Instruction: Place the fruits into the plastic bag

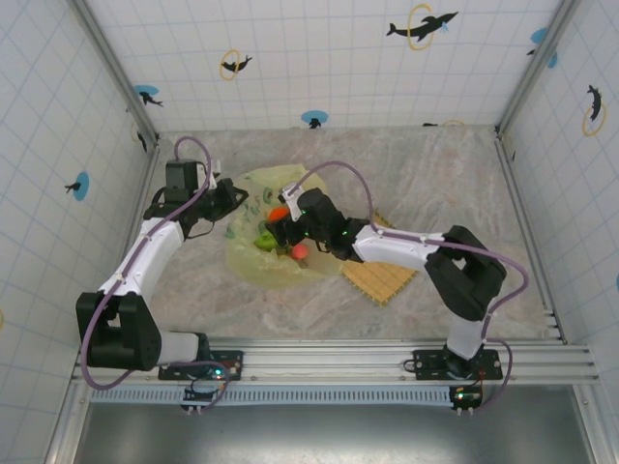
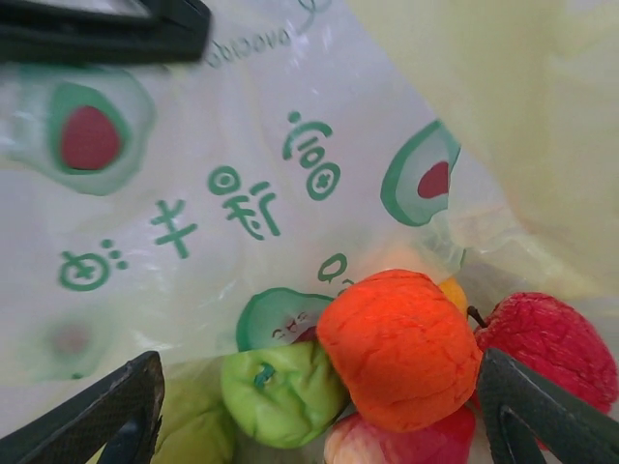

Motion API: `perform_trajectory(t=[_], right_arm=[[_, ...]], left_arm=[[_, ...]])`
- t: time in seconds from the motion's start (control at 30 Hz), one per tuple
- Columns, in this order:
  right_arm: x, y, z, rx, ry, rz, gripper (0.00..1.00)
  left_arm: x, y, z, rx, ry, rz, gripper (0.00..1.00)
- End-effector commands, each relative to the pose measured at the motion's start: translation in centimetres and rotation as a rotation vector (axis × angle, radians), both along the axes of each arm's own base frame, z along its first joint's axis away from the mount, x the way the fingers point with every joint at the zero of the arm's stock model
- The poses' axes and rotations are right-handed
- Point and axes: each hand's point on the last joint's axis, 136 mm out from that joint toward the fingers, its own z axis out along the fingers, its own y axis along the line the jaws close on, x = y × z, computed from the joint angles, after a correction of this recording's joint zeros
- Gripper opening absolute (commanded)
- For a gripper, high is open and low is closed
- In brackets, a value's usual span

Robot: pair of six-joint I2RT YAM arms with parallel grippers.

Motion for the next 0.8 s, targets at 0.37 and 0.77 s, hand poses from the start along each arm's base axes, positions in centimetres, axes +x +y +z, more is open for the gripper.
perform_trajectory(t=[0.37, 0.77], right_arm=[[-6.6, -1.5, 4.8, 0.144, 0.039, 0.275, 0.74], [-11.5, -3.8, 10.7, 0.296, 0.031, 0.473, 0.69]], left_arm=[[0.0, 0.1, -0.5, 0.038, -0.004, -0.011, 0.0], [0.1, 0.1, -0.5, 0.036, -0.005, -0.008, 0.0]])
